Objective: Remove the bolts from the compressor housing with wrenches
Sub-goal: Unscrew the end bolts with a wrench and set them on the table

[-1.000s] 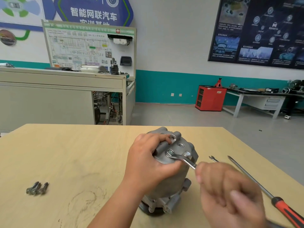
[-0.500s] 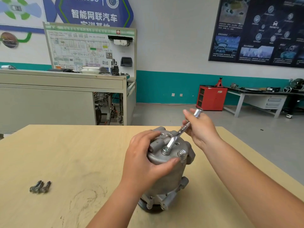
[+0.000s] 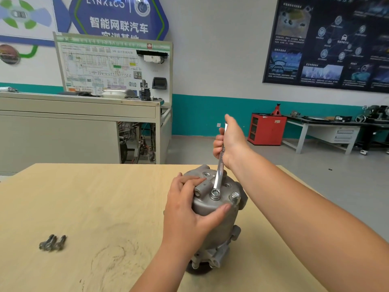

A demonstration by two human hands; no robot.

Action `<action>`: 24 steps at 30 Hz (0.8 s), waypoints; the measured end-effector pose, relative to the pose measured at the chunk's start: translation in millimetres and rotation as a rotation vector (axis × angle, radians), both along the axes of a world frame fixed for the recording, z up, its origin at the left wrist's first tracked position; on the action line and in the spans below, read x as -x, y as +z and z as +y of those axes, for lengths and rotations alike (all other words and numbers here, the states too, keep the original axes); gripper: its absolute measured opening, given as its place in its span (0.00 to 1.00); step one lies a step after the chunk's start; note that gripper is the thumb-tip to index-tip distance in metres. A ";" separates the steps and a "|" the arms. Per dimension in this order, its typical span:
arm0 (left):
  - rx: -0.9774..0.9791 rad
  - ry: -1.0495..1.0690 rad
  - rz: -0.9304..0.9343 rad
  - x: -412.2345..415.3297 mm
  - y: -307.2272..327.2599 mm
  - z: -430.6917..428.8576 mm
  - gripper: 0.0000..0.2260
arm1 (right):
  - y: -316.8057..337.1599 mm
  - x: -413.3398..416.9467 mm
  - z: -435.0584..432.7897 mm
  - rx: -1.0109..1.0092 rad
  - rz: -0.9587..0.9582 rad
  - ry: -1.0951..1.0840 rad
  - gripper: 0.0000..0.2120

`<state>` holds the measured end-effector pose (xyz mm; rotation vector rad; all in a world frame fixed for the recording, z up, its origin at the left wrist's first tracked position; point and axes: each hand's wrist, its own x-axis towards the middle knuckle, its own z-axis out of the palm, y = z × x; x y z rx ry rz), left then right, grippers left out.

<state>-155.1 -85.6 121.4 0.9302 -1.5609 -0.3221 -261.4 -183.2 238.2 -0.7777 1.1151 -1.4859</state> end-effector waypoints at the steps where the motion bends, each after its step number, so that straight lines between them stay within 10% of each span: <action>1: 0.008 -0.005 0.005 -0.9 0.2 -0.4 0.31 | -0.4 -1.7 -1.5 0.014 0.020 -0.007 0.16; 16: 0.001 -0.029 0.045 -0.5 -3.9 -2.3 0.26 | -8.6 22.3 -5.8 0.001 -0.147 0.155 0.20; 24: -0.020 -0.041 0.057 -0.7 -4.4 -2.1 0.26 | -4.0 27.9 -2.1 0.055 -0.644 0.147 0.15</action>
